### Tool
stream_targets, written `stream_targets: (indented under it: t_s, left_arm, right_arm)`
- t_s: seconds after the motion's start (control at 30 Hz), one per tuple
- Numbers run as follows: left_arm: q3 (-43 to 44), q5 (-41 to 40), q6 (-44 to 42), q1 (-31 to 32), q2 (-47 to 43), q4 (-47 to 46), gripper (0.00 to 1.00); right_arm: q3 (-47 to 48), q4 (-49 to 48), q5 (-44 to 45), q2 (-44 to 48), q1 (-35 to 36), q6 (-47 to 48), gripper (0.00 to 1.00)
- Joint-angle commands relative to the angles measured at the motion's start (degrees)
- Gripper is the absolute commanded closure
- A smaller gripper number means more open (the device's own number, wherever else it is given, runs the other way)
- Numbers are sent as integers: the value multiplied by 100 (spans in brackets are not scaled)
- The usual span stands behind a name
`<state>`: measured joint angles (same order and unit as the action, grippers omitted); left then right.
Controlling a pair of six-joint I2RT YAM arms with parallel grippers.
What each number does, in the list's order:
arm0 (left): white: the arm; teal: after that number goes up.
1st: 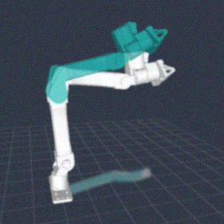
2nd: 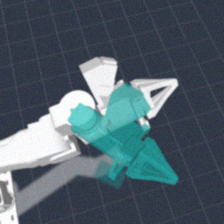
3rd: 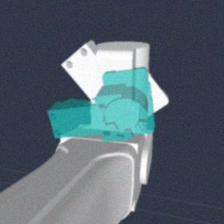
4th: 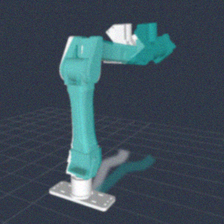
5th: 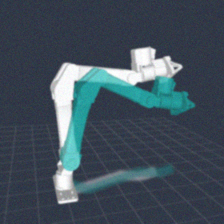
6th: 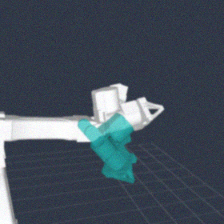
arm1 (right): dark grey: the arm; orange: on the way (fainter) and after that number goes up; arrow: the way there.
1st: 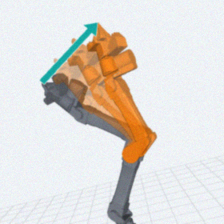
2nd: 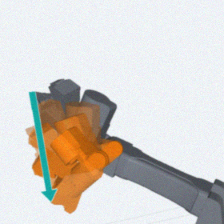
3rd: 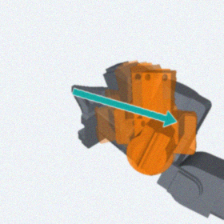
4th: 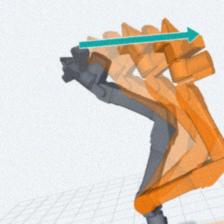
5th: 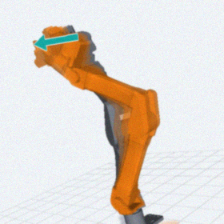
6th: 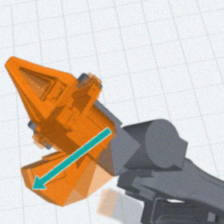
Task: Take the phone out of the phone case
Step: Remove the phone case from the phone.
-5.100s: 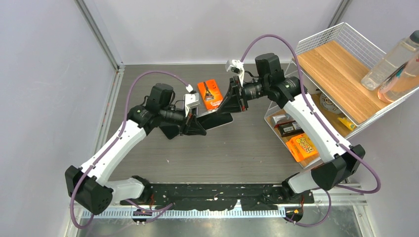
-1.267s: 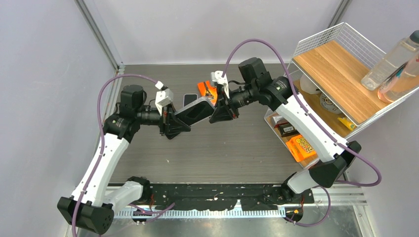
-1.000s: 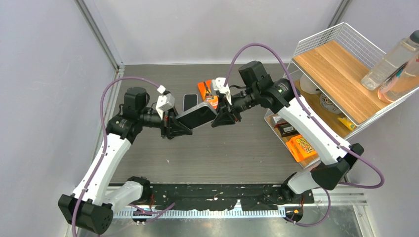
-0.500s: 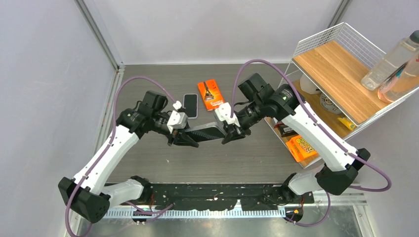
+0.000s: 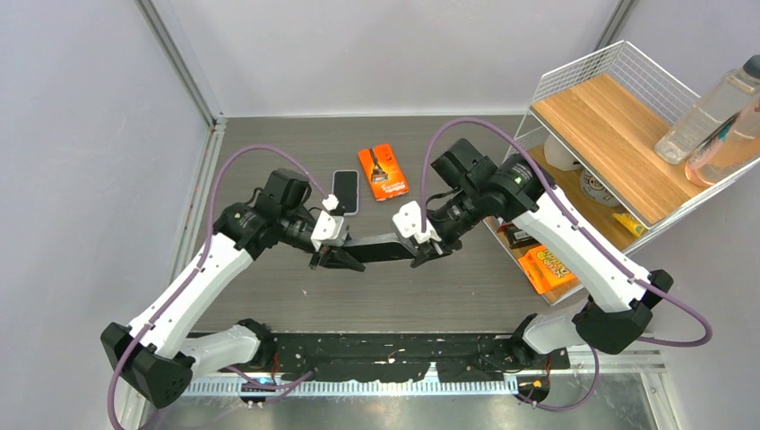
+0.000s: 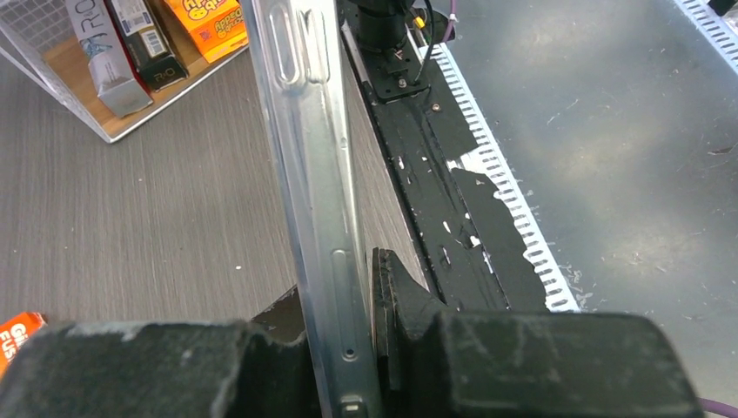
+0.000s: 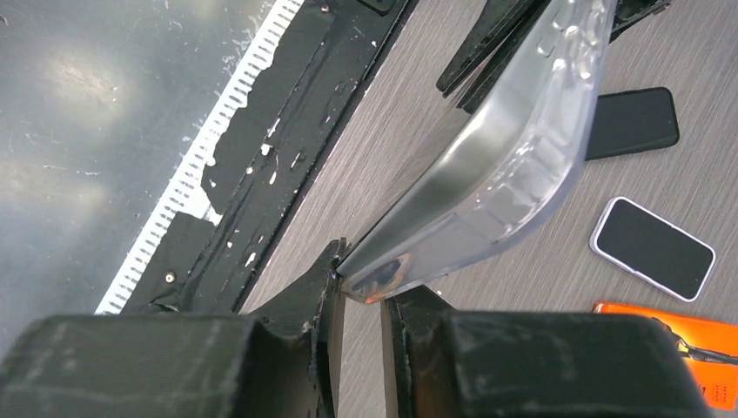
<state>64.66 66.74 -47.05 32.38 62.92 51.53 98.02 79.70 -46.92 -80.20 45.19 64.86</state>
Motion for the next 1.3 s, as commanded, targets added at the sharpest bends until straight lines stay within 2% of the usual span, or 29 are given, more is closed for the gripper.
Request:
stream_targets:
  t_s: [0.0, 0.33, 0.43, 0.5, 0.53, 0.63, 0.77, 1.0, 1.27]
  left_arm:
    - [-239, 23, -384, 441, -74, 905, 100]
    - [-77, -109, -700, 603, 132, 1231, 100]
    - [-92, -269, -690, 603, 89, 1169, 100]
    - [-107, -439, -639, 607, 42, 1115, 100]
    - [-116, -568, -518, 603, 19, 1037, 100]
    - [-150, -922, -219, 575, -84, 781, 100]
    - [-241, -793, 144, 129, -293, 362, 100]
    - [-243, -461, 692, -754, -523, -286, 100]
    - [-381, -492, 1114, -997, -593, -810, 100]
  right_arm:
    - [562, -1054, 146, 116, -87, 334, 95]
    - [726, -811, 215, 63, 141, 531, 95]
    - [679, -1172, 459, 74, 148, 92, 94]
    - [553, -1732, 913, 108, 144, -586, 94]
    - [453, -2077, 1203, 123, 121, -1003, 92]
    - [265, -2545, 1627, 202, 19, -1721, 72]
    - [-38, -2802, 1983, 464, -45, -2028, 54]
    - [-158, -2439, 1917, 969, -112, -1970, 43]
    - [13, -2010, 913, 1087, -211, -1833, 43]
